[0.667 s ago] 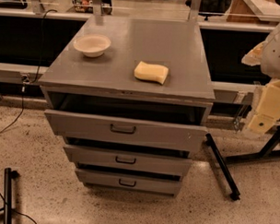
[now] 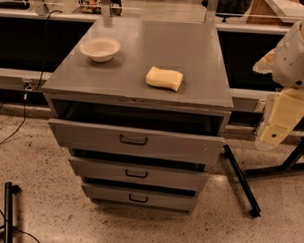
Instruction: Open top drawer
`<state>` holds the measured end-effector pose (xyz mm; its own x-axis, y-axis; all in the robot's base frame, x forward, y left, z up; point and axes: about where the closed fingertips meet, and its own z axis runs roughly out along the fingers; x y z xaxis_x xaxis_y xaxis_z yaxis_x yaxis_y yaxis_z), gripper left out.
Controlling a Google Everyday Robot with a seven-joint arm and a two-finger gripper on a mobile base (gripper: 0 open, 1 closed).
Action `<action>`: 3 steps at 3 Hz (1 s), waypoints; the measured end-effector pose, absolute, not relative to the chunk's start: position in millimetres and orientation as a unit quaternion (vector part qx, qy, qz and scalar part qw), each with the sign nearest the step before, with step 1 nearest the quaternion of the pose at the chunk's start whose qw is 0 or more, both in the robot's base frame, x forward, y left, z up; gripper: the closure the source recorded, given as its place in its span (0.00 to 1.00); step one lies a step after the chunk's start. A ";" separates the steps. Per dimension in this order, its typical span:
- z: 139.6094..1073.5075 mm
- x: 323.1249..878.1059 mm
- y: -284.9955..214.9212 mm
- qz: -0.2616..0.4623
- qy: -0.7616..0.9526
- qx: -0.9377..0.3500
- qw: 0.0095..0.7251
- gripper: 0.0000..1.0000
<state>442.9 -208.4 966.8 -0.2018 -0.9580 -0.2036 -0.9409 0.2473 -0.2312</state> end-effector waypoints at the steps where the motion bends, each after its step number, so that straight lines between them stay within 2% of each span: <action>1: 941.1 447.5 -181.8 -0.022 0.770 -0.616 0.164 0.00; 2: 883.2 458.8 -149.7 -0.002 0.759 -0.626 0.178 0.00; 3: 882.9 468.2 -145.9 -0.013 0.756 -0.623 0.199 0.00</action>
Offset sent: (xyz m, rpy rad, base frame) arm 0.0395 0.1017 -0.1668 0.1382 -0.0269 0.0929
